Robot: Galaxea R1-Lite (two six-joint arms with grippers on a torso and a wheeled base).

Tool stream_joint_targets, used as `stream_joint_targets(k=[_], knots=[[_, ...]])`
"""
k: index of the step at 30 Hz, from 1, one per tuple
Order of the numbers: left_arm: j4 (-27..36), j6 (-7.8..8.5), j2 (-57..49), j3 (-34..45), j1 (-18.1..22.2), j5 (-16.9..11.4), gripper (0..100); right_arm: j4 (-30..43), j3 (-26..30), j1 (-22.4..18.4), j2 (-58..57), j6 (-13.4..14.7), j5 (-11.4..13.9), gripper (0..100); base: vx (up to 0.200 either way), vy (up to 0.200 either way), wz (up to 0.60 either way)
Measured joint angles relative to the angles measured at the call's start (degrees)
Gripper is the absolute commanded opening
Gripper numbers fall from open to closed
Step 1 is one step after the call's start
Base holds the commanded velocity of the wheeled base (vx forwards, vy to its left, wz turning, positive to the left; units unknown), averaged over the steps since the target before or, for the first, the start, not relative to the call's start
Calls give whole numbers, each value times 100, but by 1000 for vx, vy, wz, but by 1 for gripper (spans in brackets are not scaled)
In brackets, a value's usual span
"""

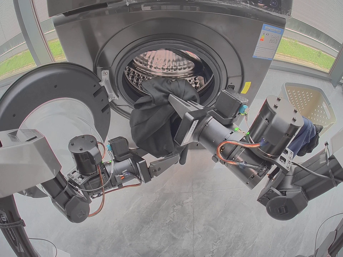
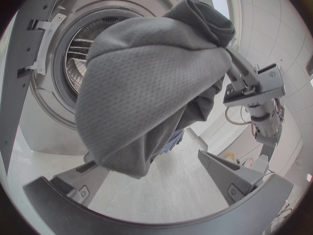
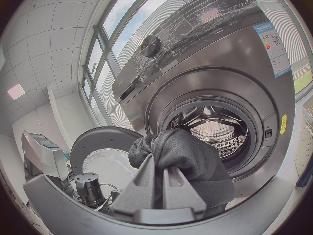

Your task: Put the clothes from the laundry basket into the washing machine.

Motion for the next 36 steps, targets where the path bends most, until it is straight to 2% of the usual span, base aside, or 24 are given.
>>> stream_joint_targets(k=[8, 14, 21, 29, 36], knots=[[-361, -145, -129, 200, -217, 11, 100, -9, 2, -50, 27, 0, -9, 0, 0, 0, 0], [-385, -180, -472, 496, -341, 5, 100, -15, 2, -98, 59, 0, -26, 0, 0, 0, 0], [-388, -308, -920, 841, -424, -4, 100, -13, 0, -152, 88, 0, -41, 0, 0, 0, 0], [-410, -290, -846, 886, -369, 24, 100, -11, 0, -157, 90, 0, -48, 0, 0, 0, 0], [-429, -278, -524, 725, -306, 213, 100, -13, 2, -124, 88, -13, -48, 0, 0, 0, 0]])
